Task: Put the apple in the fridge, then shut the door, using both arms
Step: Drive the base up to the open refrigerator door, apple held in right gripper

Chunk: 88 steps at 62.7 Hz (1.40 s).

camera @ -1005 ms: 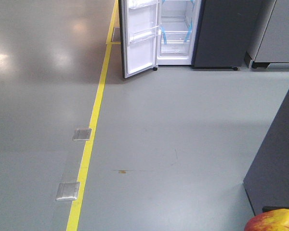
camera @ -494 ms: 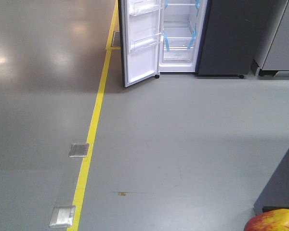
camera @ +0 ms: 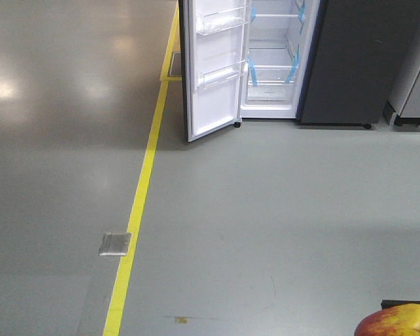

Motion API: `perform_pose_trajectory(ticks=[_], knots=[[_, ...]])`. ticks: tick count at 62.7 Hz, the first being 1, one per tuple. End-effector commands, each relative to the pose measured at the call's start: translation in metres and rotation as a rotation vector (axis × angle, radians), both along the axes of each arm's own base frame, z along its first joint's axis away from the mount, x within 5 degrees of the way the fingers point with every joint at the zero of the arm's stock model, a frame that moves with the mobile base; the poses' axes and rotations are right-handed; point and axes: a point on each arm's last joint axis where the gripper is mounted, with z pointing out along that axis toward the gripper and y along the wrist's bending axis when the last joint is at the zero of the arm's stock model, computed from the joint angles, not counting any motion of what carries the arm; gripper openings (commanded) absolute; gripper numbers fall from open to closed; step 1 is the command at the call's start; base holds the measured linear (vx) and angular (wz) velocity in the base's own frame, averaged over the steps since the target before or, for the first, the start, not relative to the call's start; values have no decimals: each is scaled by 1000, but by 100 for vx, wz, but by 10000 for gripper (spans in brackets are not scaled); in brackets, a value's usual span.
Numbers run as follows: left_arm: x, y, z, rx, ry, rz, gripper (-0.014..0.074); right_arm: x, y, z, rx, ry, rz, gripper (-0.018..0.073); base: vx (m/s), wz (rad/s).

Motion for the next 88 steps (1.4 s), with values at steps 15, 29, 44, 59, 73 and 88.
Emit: perform_pose_trajectory(ticks=[15,29,44,59,73,88], knots=[[-1,0,1,-10,-70,3,-6,3,2,13,69,-47,-20,411,34,1],[-1,0,1,-10,-70,3,-6,3,2,13,69,-47,-20,411,34,1],[-1,0,1,-10,-70,3,-6,3,2,13,69,-47,-20,411,33,0],[-1,0,1,-10,-70,3,-6,3,2,13,68,-46,-19,411,33,-2],[-1,0,1,-10,-70,3,-6,3,2,13,68,-46,-19,411,32,-2],[-1,0,1,-10,-70,3,-6,3,2,13,68,-46,-19,411,32,-2]])
